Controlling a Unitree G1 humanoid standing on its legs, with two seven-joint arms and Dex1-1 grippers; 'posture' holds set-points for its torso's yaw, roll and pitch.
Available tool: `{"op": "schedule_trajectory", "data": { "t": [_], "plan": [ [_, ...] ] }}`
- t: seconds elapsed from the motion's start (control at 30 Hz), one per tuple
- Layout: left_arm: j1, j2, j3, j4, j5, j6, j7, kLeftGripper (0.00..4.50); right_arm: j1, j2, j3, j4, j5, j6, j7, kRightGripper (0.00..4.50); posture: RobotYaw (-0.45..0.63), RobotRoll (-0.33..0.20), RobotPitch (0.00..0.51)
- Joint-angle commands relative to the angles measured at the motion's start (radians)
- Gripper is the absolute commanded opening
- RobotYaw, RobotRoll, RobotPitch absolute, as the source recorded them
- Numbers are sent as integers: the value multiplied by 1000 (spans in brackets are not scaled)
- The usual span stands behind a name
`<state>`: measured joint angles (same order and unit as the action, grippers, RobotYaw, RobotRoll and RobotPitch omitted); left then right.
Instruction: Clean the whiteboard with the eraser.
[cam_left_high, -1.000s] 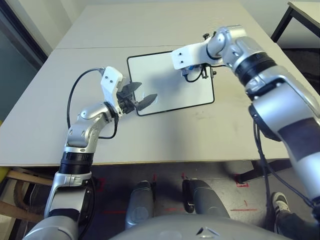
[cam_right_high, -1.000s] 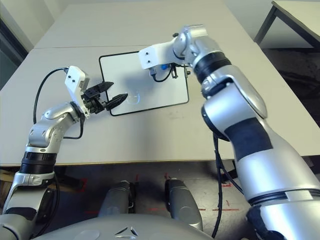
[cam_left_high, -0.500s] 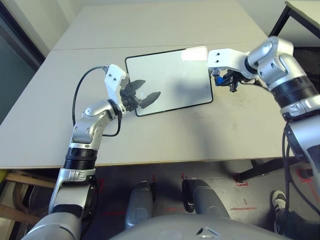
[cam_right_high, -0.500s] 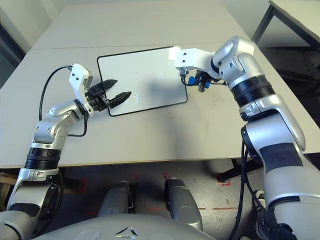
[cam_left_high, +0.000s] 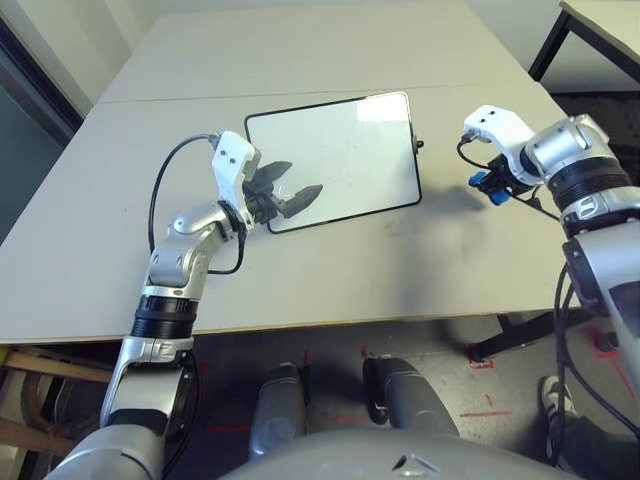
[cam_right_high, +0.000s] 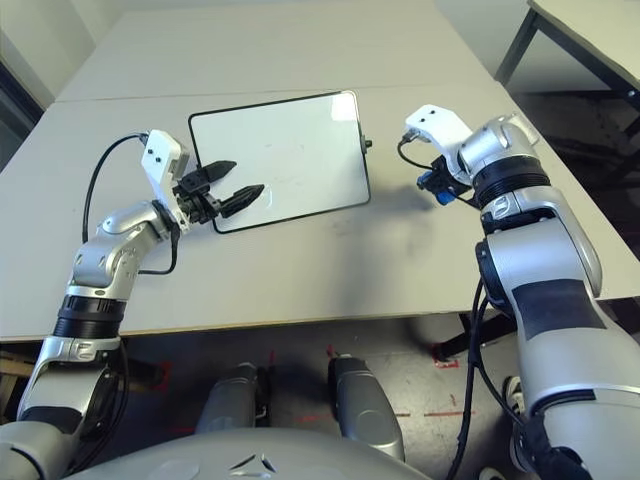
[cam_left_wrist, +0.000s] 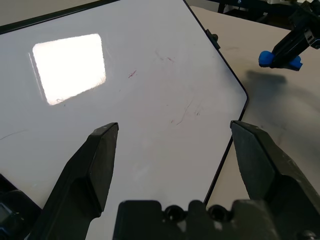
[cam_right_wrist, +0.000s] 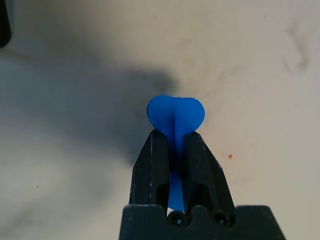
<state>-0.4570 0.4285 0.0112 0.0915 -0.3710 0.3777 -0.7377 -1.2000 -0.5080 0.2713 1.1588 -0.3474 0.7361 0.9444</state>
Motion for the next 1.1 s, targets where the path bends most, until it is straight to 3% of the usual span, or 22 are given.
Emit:
{"op": "schedule_trajectory", "data": {
  "t": [0.03,0.3,0.53,0.7,1.1],
  "plan": [
    [16,16,4,-18,8,10,-4,4500,-33,21,-37,51,40,28,-32,122,-65,0,83],
    [33,35,14,-45,4,27,2,4500,-30,52,-114,110,104,75,-181,122,-55,0,84],
    [36,58,34,-64,0,38,6,4500,-50,47,-244,116,204,123,-328,2683,-46,0,83],
    [41,84,114,-118,-36,70,42,4500,-31,14,-311,39,264,2,-345,4367,-38,0,86],
    [76,183,376,-27,-46,84,199,4500,350,-38,-504,-395,419,-484,-468,4455,-42,0,120]
  ]
}}
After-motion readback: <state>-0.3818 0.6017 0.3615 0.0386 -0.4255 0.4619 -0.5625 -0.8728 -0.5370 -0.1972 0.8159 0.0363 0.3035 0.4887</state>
